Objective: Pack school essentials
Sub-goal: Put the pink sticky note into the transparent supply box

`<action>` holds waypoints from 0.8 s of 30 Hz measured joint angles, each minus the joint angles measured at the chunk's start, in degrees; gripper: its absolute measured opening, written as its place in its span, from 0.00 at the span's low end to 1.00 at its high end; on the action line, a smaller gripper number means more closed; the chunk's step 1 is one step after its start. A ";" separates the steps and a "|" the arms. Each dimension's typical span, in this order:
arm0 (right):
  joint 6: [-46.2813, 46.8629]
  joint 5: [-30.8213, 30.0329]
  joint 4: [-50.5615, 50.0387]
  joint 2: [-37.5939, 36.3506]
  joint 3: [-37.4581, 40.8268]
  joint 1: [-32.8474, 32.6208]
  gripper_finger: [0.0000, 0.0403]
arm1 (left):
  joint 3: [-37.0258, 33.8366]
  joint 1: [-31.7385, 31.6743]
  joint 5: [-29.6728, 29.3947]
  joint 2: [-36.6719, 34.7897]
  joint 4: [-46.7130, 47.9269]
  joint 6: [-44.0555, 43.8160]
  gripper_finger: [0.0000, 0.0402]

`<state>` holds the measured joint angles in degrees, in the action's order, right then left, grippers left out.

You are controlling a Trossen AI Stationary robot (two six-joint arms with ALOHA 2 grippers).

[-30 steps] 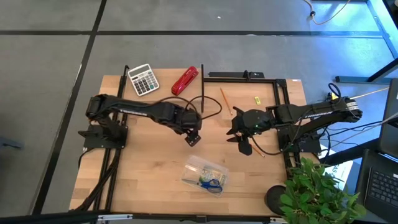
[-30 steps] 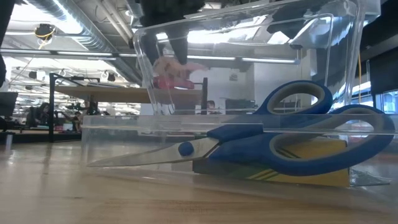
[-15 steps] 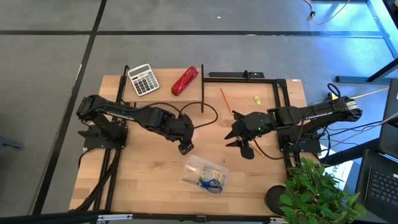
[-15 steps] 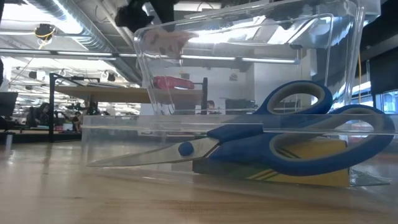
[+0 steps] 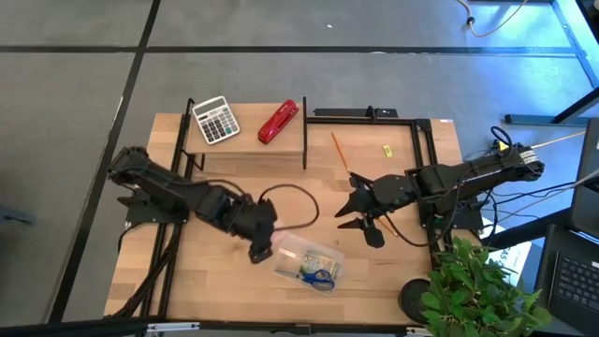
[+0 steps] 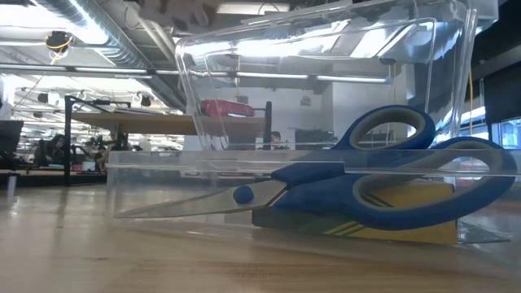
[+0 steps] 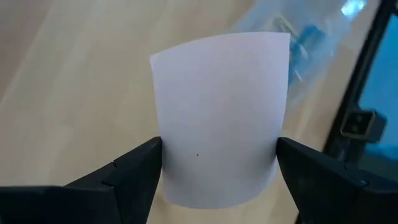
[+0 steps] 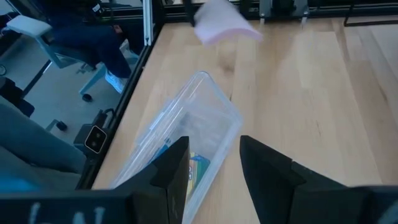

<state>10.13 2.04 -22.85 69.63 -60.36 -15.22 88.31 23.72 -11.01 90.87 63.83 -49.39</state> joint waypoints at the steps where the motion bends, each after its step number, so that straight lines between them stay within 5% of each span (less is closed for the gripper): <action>1: -0.05 0.00 0.01 0.00 0.00 0.00 0.36 | -0.01 0.86 0.00 0.00 0.06 0.00 0.75; 24: -2.84 3.66 1.26 0.00 0.00 0.02 0.36 | 0.00 13.95 -7.69 3.88 -7.46 12.77 0.75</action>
<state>7.29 5.70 -21.59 69.63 -60.36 -15.20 88.31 37.67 -18.70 94.75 56.36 -36.62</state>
